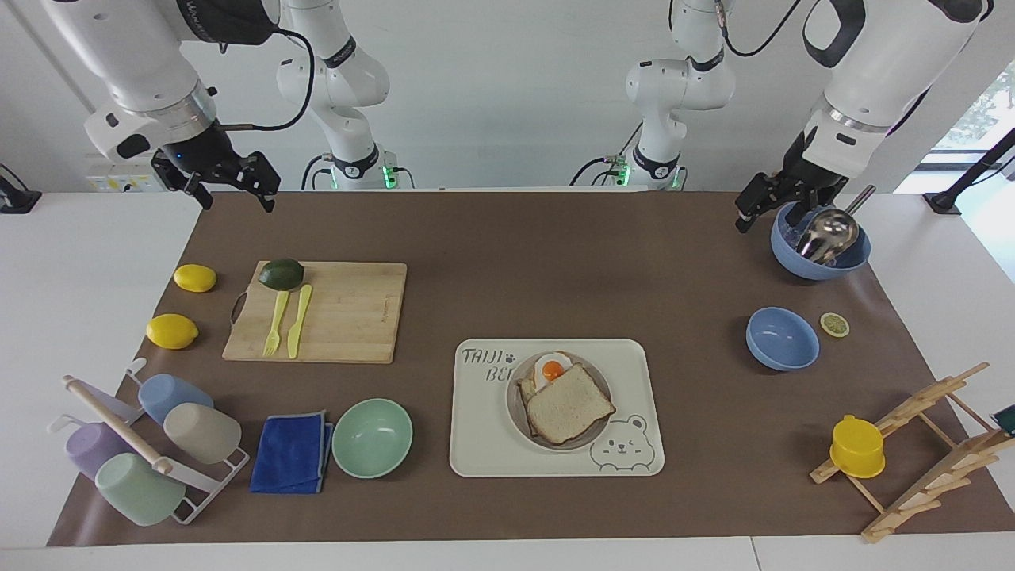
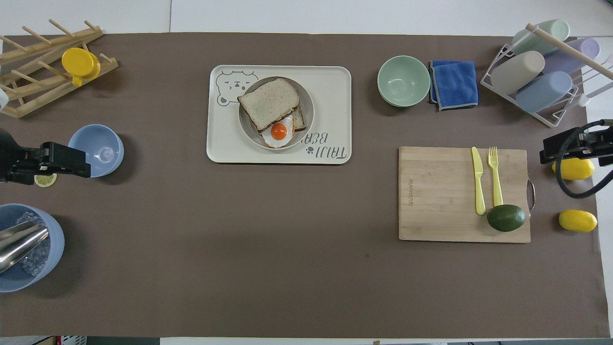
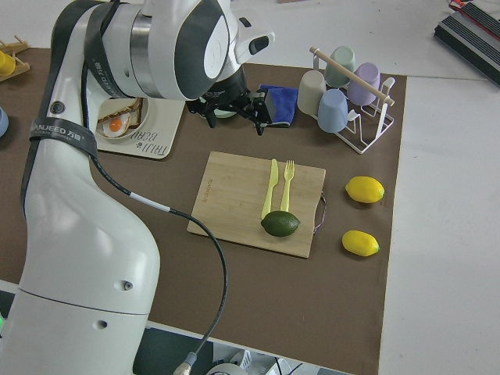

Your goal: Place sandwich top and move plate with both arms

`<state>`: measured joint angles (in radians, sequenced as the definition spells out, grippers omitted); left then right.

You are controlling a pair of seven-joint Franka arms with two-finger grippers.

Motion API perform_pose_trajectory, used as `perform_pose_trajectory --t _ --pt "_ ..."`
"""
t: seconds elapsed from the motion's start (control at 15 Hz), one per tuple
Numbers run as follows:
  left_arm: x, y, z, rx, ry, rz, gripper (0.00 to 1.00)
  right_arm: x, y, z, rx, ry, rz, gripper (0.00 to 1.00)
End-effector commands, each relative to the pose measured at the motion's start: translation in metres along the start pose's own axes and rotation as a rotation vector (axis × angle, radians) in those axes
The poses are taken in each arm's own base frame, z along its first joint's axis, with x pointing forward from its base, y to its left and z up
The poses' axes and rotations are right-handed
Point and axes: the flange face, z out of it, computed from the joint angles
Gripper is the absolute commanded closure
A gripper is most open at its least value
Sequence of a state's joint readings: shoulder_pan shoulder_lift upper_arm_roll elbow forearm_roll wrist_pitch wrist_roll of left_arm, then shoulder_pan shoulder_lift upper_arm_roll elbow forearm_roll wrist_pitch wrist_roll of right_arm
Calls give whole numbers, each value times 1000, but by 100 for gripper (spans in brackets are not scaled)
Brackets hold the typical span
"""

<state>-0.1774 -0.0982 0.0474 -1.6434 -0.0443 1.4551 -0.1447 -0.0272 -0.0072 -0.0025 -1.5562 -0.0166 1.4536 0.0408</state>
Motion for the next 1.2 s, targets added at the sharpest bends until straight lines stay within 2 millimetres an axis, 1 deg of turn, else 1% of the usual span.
perform_pose_trajectory --t 0.0,0.07,0.13,0.27,0.33,0.47,0.53,0.6,0.8,1.0,1.13 --pt "-6 -1 14 30 -46 57 0 -3 2 -4 22 6 -18 0" --pt "-2 -2 19 31 -55 59 0 -3 1 -4 23 4 -19 0" --pt "0 2 19 33 -48 70 0 -2 1 -3 23 3 -19 0" --pt "11 2 29 36 -58 73 0 -3 1 -3 23 1 -19 0" --pt "12 4 27 36 -58 75 0 -3 0 -3 23 1 -19 0" --pt "11 9 10 38 -81 82 0 -2 1 -3 23 4 -19 0" --pt "7 9 -5 36 -79 83 0 -2 2 -3 23 4 -18 0" --pt "6 9 -7 38 -80 85 0 -2 2 -3 23 6 -18 0" --pt "8 7 2 36 -69 83 0 -2 2 -3 23 4 -18 0" --pt "9 10 11 35 -53 91 0 -2 2 -3 23 6 -16 0" --pt "11 10 11 34 -41 92 0 -2 1 -3 23 4 -19 0"
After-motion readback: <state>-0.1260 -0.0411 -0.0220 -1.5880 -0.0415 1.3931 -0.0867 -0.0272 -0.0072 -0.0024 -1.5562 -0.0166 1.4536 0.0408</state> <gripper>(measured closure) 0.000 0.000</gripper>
